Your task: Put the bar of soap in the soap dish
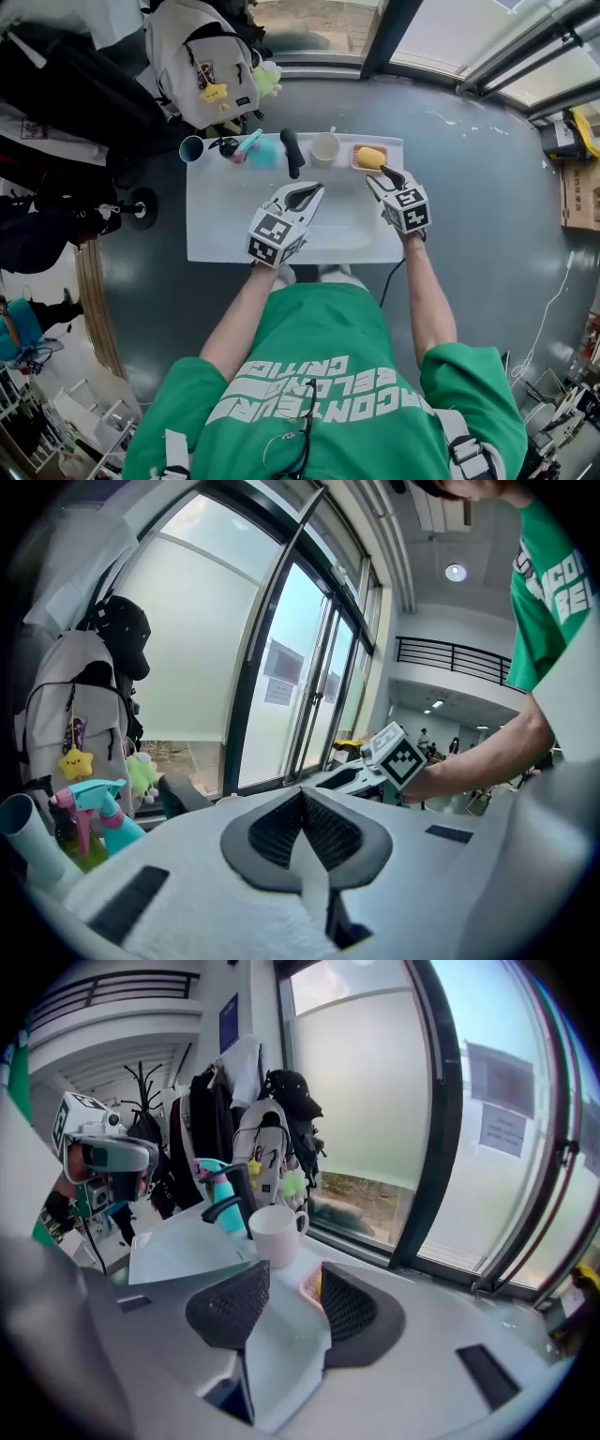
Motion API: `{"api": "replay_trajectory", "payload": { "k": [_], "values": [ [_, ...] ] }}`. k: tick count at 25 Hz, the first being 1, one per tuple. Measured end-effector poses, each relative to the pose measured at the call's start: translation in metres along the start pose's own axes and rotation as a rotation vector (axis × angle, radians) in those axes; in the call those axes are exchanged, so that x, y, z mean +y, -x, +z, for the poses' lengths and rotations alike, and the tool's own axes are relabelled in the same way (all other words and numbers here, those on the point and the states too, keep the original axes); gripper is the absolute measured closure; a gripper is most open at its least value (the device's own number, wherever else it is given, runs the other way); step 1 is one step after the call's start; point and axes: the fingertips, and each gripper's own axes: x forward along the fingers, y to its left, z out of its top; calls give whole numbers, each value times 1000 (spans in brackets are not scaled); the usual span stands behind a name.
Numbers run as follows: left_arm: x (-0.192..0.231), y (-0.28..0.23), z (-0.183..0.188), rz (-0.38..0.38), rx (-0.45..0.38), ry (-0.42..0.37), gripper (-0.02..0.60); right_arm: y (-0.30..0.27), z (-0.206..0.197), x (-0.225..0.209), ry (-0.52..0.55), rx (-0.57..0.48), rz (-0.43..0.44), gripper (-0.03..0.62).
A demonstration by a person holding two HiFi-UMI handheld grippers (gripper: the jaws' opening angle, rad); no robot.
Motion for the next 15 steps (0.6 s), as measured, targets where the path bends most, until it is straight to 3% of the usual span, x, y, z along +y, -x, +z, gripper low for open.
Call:
{"api": "replay_trajectory", "payload": {
  "k": [7, 15],
  "values": [
    [-4, 41, -5, -68, -29, -16, 574, 38, 21, 70, -68, -129, -80, 508],
    [-3, 87, -16, -106, -49, -43, 574, 72, 40, 134, -115, -258, -166, 557]
  ]
}}
